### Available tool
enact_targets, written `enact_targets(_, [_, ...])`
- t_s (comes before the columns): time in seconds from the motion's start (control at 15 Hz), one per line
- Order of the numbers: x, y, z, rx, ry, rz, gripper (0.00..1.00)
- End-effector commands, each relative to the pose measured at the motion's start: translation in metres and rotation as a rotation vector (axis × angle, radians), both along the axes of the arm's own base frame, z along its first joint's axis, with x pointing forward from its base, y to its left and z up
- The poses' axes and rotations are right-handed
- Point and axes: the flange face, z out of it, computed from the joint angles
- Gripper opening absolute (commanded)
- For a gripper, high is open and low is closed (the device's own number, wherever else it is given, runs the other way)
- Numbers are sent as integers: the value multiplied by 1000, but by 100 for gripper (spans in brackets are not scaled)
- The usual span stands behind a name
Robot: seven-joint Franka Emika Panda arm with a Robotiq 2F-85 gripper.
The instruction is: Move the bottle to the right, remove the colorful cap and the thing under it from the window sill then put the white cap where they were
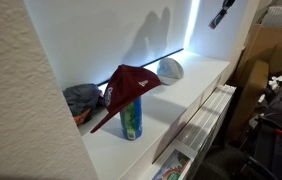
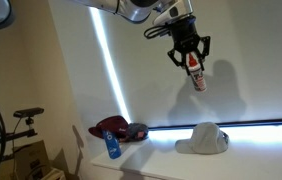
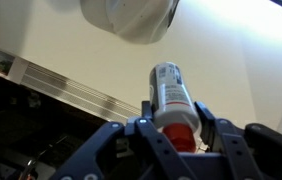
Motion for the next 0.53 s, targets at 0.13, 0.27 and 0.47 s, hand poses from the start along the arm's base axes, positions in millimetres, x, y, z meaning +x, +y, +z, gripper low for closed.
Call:
enact_targets(0.13, [18, -54, 25, 93, 153, -117, 20])
enact_targets(0.27, [37, -74, 37, 64, 105, -250, 20])
enact_targets(0.47, [70, -95, 53, 3, 18, -389, 20])
